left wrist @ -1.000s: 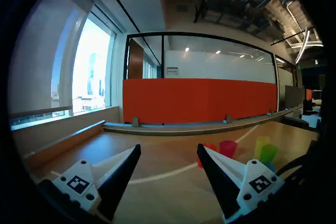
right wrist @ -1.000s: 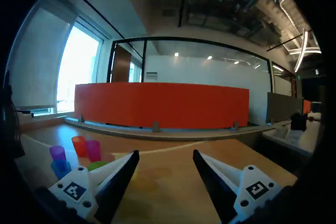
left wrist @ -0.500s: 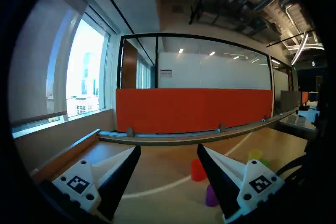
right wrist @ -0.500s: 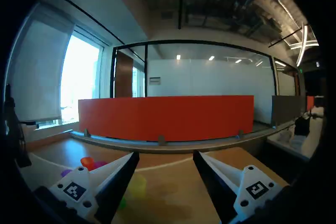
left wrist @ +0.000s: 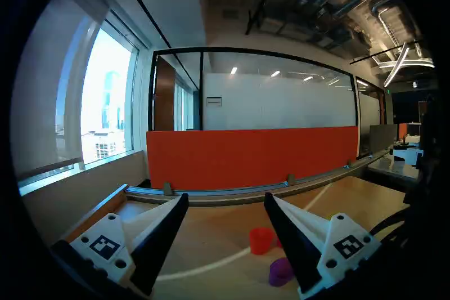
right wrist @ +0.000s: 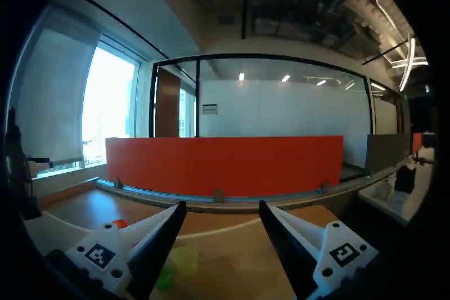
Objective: Pour water
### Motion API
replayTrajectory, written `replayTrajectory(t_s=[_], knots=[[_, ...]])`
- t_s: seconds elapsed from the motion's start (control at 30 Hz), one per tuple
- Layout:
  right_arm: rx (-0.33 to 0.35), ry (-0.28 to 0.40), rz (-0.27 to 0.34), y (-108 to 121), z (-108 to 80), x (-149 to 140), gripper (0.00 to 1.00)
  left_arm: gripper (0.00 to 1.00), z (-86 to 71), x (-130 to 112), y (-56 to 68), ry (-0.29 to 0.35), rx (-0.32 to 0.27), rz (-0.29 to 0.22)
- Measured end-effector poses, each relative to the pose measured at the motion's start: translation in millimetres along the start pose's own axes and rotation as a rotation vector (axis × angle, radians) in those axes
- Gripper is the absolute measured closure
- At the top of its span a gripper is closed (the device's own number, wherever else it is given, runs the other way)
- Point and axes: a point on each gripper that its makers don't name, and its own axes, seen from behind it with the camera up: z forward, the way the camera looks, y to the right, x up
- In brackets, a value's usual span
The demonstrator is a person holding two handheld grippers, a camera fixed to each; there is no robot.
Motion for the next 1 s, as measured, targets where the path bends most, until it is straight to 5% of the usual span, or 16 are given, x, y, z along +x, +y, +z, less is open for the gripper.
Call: replayTrajectory(t_s=[0.3, 0.6, 1.0], knots=[[0.048, -0.007, -0.005, -7, 2.1, 3, 0.01, 0.0, 1.9, 5, 6.2, -0.015, -0.04, -0.004], [0.184, -0.006, 0.001, -28, 0.3, 6, 0.01, 0.0, 2.9, 1, 37.5, -0.043, -0.207, -0.037], [0.426, -0.006, -0.044, -81, -13.4, 18, 0.01, 0.0, -3.7, 11, 75.5, -0.031, -0.392, -0.009]])
